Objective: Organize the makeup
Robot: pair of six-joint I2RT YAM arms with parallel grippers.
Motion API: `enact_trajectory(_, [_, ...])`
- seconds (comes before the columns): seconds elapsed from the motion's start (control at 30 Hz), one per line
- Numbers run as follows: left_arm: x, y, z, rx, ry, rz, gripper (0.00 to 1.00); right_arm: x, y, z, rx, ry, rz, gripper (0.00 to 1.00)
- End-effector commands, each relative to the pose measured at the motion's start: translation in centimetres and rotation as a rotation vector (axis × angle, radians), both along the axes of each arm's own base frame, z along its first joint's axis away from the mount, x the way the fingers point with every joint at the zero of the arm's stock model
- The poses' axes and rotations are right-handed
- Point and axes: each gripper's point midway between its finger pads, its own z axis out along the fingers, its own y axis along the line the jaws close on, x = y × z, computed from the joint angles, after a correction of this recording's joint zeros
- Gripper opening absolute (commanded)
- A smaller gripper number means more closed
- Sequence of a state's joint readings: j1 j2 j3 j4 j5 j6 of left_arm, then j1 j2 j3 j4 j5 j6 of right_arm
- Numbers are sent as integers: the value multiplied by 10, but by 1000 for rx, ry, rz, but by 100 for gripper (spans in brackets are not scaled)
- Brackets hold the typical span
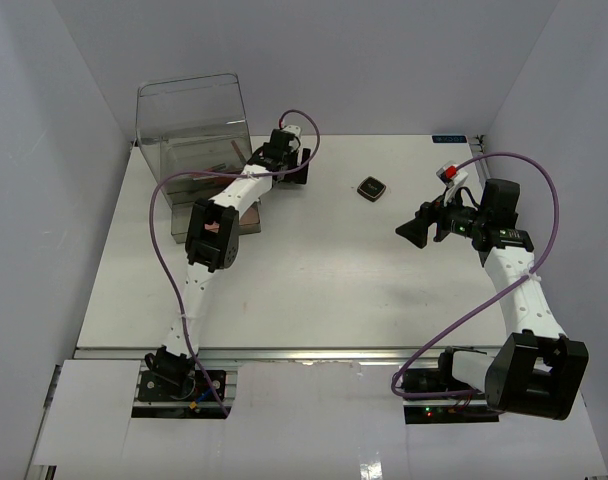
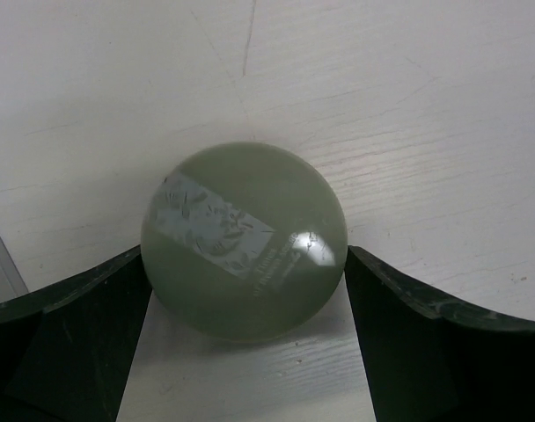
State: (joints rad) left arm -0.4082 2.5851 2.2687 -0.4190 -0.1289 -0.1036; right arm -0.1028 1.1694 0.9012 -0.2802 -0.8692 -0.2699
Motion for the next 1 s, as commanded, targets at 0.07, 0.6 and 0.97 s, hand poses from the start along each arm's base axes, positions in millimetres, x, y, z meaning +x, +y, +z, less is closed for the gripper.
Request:
enact_trajectory(0.07, [-4, -6, 12, -49, 5, -30, 83, 4, 1, 4, -1, -39, 13, 90])
enact_trajectory(0.6, [-24, -27, 21, -29, 4, -93, 47, 2, 2, 5, 4, -41, 19, 90])
enact_trajectory(0.97, [-132, -87, 110, -213, -43, -281, 14, 0, -1, 7, -4, -57, 6, 90])
